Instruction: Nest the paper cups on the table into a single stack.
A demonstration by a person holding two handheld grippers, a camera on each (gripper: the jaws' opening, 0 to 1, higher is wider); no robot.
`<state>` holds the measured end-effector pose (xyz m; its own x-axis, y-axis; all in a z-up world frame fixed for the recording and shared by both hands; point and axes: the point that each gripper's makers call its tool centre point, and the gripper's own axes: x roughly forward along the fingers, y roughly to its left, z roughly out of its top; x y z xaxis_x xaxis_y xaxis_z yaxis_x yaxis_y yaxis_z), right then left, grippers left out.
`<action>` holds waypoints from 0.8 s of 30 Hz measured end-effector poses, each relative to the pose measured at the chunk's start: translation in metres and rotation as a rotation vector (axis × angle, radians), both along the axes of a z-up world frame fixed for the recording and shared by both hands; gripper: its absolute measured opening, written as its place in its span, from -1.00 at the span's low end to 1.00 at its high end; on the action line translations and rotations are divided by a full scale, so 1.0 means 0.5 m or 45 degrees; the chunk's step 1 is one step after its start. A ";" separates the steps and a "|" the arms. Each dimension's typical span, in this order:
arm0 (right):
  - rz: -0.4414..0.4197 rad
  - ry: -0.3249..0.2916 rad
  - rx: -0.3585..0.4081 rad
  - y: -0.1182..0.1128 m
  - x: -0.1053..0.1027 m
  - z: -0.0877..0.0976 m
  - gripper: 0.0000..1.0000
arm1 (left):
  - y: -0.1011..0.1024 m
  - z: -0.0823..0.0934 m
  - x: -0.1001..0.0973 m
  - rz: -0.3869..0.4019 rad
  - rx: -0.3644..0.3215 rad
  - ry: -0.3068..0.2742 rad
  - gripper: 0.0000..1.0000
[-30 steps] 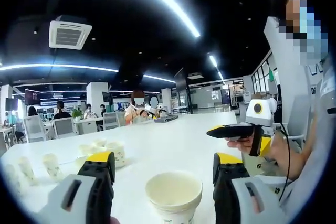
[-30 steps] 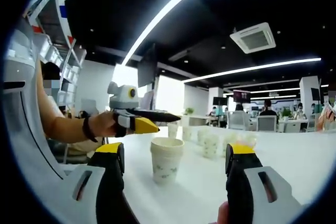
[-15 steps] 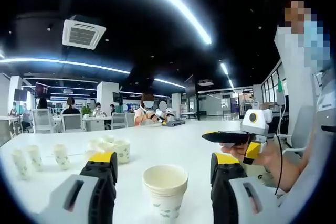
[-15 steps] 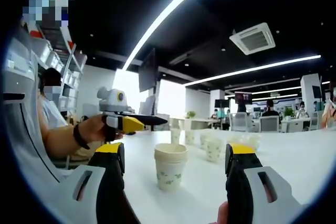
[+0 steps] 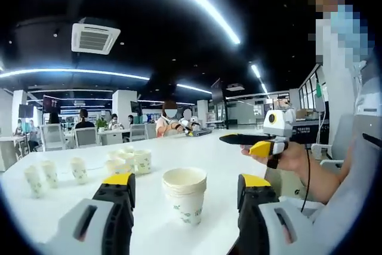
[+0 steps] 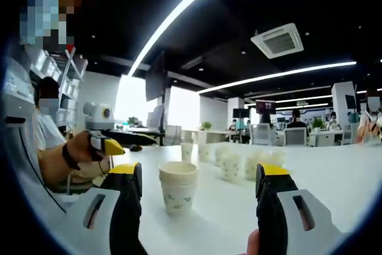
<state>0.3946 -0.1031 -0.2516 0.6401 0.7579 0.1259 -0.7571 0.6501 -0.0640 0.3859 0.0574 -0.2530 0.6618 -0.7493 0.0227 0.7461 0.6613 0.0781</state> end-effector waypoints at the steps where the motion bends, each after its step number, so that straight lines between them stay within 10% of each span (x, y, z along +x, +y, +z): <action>1: -0.014 0.006 -0.004 -0.003 0.004 -0.004 0.63 | 0.007 0.002 0.001 0.004 -0.024 0.004 0.48; 10: -0.083 0.028 0.020 -0.017 0.032 0.004 0.71 | 0.030 0.050 -0.005 -0.032 -0.071 -0.070 0.50; 24: -0.253 0.011 -0.012 -0.094 0.055 0.001 0.73 | 0.052 0.027 -0.027 -0.021 -0.108 -0.079 0.47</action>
